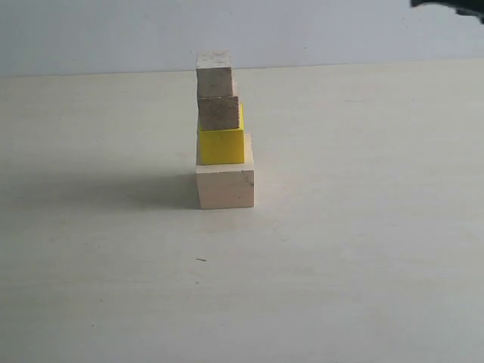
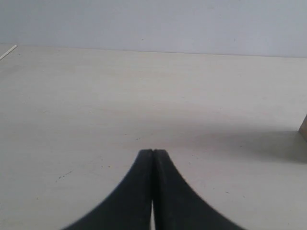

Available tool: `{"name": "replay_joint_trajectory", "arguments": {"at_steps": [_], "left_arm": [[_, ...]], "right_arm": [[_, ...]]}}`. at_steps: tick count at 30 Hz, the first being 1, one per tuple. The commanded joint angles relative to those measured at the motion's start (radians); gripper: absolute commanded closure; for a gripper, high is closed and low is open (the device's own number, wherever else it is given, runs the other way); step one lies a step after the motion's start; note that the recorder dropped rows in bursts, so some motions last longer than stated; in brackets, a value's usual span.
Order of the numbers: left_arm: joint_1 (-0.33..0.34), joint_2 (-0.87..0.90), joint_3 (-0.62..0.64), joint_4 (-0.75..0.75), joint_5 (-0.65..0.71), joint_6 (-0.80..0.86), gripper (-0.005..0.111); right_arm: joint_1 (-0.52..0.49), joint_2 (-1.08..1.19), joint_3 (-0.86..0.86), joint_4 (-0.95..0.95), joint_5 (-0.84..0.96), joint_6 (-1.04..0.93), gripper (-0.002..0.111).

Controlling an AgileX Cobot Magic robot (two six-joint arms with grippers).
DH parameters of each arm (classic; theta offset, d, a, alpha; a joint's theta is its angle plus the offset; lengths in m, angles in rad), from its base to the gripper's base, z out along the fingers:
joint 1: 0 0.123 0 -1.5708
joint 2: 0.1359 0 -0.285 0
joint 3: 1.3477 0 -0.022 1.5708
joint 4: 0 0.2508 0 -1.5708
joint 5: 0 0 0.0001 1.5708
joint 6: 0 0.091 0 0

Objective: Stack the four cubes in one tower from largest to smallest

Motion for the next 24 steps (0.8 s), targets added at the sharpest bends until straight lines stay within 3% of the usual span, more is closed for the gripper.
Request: {"name": "replay_joint_trajectory", "arguments": {"at_steps": [1, 5, 8, 10, 15, 24], "left_arm": [[-0.004, -0.006, 0.004, 0.005, -0.009, -0.004, 0.107], [-0.004, -0.006, 0.004, 0.005, -0.009, -0.004, 0.107], [-0.004, -0.006, 0.004, 0.005, -0.009, -0.004, 0.107], [-0.004, -0.006, 0.004, 0.005, -0.009, -0.004, 0.107], [-0.004, -0.006, 0.004, 0.005, -0.009, -0.004, 0.107], [-0.004, -0.006, 0.004, 0.005, -0.009, -0.004, 0.107]], "right_arm": [[-0.157, -0.119, 0.106, 0.071, -0.116, 0.006, 0.108], [-0.291, -0.258, 0.231, 0.103, -0.130, 0.004, 0.108], [-0.447, -0.472, 0.396, 0.109, -0.130, 0.004, 0.108], [-0.490, -0.597, 0.488, 0.105, -0.138, 0.004, 0.108], [-0.492, -0.834, 0.640, 0.100, -0.200, 0.004, 0.108], [-0.492, -0.883, 0.838, 0.124, -0.409, -0.020, 0.108]]}}
